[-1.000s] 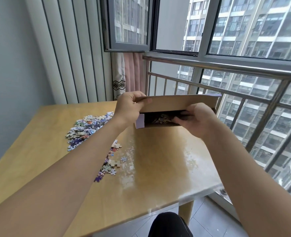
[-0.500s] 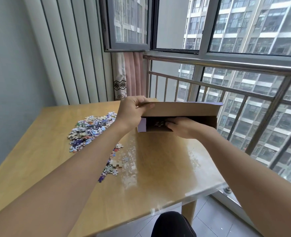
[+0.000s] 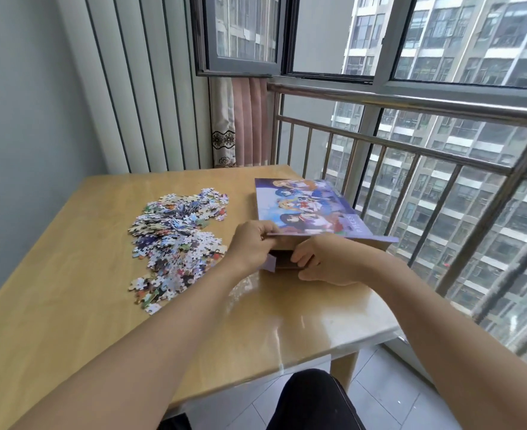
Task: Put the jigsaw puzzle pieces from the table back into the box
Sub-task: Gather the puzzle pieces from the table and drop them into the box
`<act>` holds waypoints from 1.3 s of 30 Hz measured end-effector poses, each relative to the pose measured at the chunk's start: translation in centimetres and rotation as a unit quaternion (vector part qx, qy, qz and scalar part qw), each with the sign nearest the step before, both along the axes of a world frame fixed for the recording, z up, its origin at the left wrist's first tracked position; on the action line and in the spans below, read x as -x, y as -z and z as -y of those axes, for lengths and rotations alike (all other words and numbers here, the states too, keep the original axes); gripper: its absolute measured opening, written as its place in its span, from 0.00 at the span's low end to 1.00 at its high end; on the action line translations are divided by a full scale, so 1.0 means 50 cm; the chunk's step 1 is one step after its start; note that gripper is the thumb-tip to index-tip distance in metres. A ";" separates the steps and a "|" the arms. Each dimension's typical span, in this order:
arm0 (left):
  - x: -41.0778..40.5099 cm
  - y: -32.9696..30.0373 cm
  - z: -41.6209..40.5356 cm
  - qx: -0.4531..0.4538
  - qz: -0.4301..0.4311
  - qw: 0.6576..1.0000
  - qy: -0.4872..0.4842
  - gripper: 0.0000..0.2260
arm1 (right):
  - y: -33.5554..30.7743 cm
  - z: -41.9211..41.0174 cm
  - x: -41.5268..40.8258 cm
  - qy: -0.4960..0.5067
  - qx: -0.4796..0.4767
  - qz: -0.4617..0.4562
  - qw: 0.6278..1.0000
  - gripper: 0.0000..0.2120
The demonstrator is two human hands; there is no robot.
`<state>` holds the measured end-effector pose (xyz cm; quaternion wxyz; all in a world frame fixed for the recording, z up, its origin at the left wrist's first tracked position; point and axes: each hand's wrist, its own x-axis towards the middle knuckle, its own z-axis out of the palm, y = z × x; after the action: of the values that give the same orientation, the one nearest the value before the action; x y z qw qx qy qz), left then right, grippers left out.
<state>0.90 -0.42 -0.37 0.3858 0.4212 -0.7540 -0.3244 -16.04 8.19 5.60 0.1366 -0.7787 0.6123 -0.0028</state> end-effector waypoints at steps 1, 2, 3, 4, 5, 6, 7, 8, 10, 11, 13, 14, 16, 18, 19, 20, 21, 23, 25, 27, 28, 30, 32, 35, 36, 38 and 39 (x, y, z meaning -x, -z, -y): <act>-0.001 0.007 -0.009 -0.014 0.013 1.000 0.017 0.09 | 0.002 -0.005 -0.012 -0.013 0.001 -0.006 1.000 0.04; -0.008 0.013 -0.016 -0.027 0.018 0.999 0.035 0.09 | 0.007 -0.007 -0.024 -0.027 0.003 -0.006 1.000 0.04; -0.015 0.010 -0.021 -0.035 0.020 0.998 0.056 0.10 | 0.003 -0.011 -0.034 -0.041 0.012 -0.003 0.999 0.06; -0.028 0.005 -0.022 -0.038 0.030 0.996 0.073 0.12 | 0.000 -0.012 -0.045 -0.050 0.023 0.014 0.998 0.06; -0.045 -0.003 -0.020 -0.035 0.048 0.995 0.083 0.14 | -0.005 -0.011 -0.056 -0.055 0.040 0.040 0.997 0.07; -0.070 -0.006 -0.018 -0.029 0.068 0.994 0.080 0.16 | -0.008 -0.007 -0.072 -0.064 0.056 0.072 0.994 0.07; -0.092 -0.013 -0.015 -0.015 0.083 0.994 0.066 0.18 | -0.012 -0.003 -0.086 -0.064 0.074 0.102 0.990 0.08; -0.118 -0.017 -0.008 0.002 0.094 0.995 0.033 0.18 | -0.012 0.003 -0.104 -0.062 0.085 0.123 0.987 0.11; -0.178 -0.016 0.003 0.035 0.099 0.991 -0.077 0.15 | 0.006 0.023 -0.155 -0.051 0.084 0.116 0.988 0.21; -0.200 -0.015 0.008 0.044 0.097 0.985 -0.133 0.12 | 0.018 0.031 -0.174 -0.035 0.069 0.082 0.994 0.26; -0.255 0.005 0.018 0.040 0.119 0.965 -0.232 0.11 | 0.056 0.053 -0.225 -0.003 0.014 0.008 1.000 0.30; -0.279 0.020 0.025 0.037 0.140 0.953 -0.266 0.13 | 0.073 0.061 -0.245 0.011 -0.002 -0.011 1.000 0.28; -0.322 0.050 0.036 0.011 0.191 0.934 -0.303 0.23 | 0.099 0.079 -0.277 0.029 -0.004 -0.027 0.999 0.26; -0.348 0.075 0.049 -0.036 0.221 0.920 -0.320 0.33 | 0.107 0.098 -0.294 0.026 -0.006 -0.020 0.999 0.27; -0.356 0.083 0.055 -0.053 0.219 0.918 -0.326 0.34 | 0.104 0.108 -0.298 0.028 -0.018 0.005 0.999 0.28; -0.365 0.088 0.064 -0.058 0.199 0.919 -0.337 0.33 | 0.096 0.121 -0.299 0.037 -0.035 0.041 0.998 0.31; -0.378 0.095 0.076 -0.053 0.159 0.922 -0.350 0.30 | 0.085 0.139 -0.298 0.053 -0.046 0.087 0.994 0.31; -0.402 0.103 0.096 -0.019 0.061 0.925 -0.376 0.23 | 0.056 0.189 -0.288 0.096 -0.009 0.166 0.981 0.26; -0.428 0.112 0.121 0.012 0.003 0.926 -0.378 0.17 | 0.035 0.262 -0.279 0.123 0.057 0.183 0.974 0.24; -0.449 0.121 0.161 0.016 -0.031 0.929 -0.368 0.15 | 0.025 0.342 -0.282 0.115 0.056 0.157 0.979 0.26; -0.457 0.123 0.185 0.011 -0.039 0.931 -0.363 0.16 | 0.028 0.384 -0.287 0.106 0.041 0.149 0.982 0.28; -0.476 0.122 0.239 -0.015 -0.043 0.935 -0.353 0.20 | 0.042 0.469 -0.293 0.101 0.006 0.174 0.979 0.32; -0.490 0.116 0.283 -0.043 -0.062 0.938 -0.338 0.22 | 0.066 0.538 -0.288 0.098 -0.023 0.212 0.972 0.36; -0.501 0.114 0.360 -0.076 -0.079 0.951 -0.290 0.21 | 0.119 0.644 -0.268 0.118 -0.050 0.242 0.962 0.38; -0.504 0.115 0.398 -0.083 -0.086 0.955 -0.272 0.20 | 0.134 0.685 -0.264 0.131 -0.052 0.244 0.959 0.38; -0.507 0.111 0.449 -0.093 -0.106 0.961 -0.238 0.19 | 0.156 0.739 -0.257 0.138 -0.057 0.246 0.958 0.37; -0.509 0.107 0.467 -0.099 -0.117 0.963 -0.222 0.21 | 0.163 0.756 -0.255 0.129 -0.058 0.247 0.959 0.36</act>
<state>26.35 -23.78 -5.71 0.4900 0.5733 -0.5555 -0.3502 -3.28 -29.59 -2.56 0.3272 -0.6588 0.6540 -0.1767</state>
